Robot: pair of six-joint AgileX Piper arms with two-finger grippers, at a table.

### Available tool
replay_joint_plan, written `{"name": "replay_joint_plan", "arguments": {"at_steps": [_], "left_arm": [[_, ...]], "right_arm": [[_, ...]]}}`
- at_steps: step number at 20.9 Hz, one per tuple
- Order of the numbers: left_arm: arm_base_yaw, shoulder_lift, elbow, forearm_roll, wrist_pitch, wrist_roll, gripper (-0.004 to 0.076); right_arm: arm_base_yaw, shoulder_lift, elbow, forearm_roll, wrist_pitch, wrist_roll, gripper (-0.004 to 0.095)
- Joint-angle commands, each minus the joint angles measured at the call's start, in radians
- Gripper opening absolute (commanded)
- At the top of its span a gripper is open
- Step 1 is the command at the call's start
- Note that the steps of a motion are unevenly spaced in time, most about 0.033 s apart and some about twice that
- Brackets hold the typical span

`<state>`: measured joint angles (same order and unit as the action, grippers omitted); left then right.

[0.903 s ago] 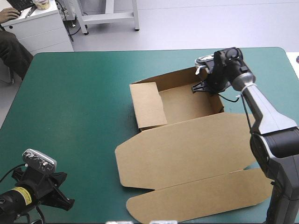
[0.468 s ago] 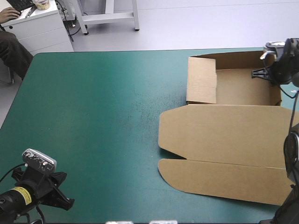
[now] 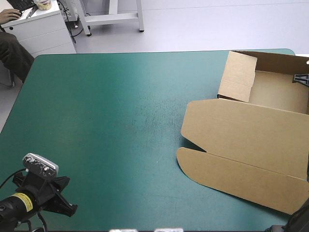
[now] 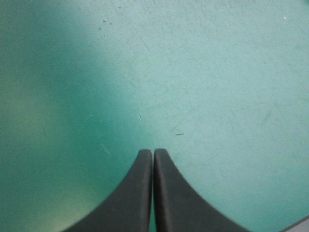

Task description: Fold the box

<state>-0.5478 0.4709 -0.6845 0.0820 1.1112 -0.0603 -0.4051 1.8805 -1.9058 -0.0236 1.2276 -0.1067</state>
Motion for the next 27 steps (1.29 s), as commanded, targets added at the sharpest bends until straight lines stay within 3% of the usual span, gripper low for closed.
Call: {"name": "replay_joint_plan", "arguments": {"at_steps": [1, 2, 3, 7, 8, 10, 12, 13, 14, 17, 18, 21, 27], "left_arm": [[0.0, 0.005, -0.024, 0.008, -0.057, -0.009, -0.001], [0.0, 0.005, -0.024, 0.008, -0.057, -0.009, -0.001], [0.0, 0.005, -0.024, 0.008, -0.057, -0.009, -0.001], [0.0, 0.005, -0.024, 0.008, -0.057, -0.009, -0.001], [0.0, 0.005, -0.024, 0.008, -0.057, -0.009, -0.001], [0.0, 0.005, -0.024, 0.008, -0.06, -0.009, -0.001], [0.0, 0.005, -0.024, 0.008, -0.064, -0.009, -0.001], [0.0, 0.005, -0.024, 0.008, -0.067, -0.009, -0.001], [0.0, 0.005, -0.024, 0.008, -0.068, -0.009, -0.001], [0.0, 0.005, -0.024, 0.008, -0.085, -0.009, -0.001], [0.0, 0.005, -0.024, 0.008, -0.085, -0.011, -0.001], [0.0, 0.005, -0.024, 0.006, -0.09, -0.014, -0.001], [0.0, 0.005, -0.01, -0.027, -0.09, -0.014, -0.001]], "right_arm": [[-0.036, -0.048, -0.031, 0.032, -0.034, -0.013, 0.0161], [-0.039, -0.048, -0.031, 0.036, -0.037, -0.013, 0.0202], [-0.047, -0.048, -0.031, 0.048, -0.038, -0.015, 0.0331], [-0.056, -0.05, -0.031, 0.076, -0.027, -0.021, 0.0683], [-0.056, -0.052, -0.031, 0.081, -0.02, -0.021, 0.0822], [-0.056, -0.061, -0.035, 0.097, 0.012, -0.035, 0.0857], [-0.056, -0.08, -0.035, 0.118, 0.026, -0.056, 0.0801], [-0.056, -0.097, -0.035, 0.134, 0.026, -0.06, 0.0713], [-0.056, -0.112, -0.035, 0.155, 0.026, -0.064, 0.0592], [-0.056, -0.17, -0.035, 0.264, 0.026, -0.075, 0.0025], [-0.056, -0.183, -0.035, 0.286, 0.026, -0.077, -0.0015], [-0.053, -0.232, -0.031, 0.387, 0.026, -0.112, -0.0004], [0.116, -0.331, -0.026, 0.374, 0.026, -0.116, -0.0005]]}}
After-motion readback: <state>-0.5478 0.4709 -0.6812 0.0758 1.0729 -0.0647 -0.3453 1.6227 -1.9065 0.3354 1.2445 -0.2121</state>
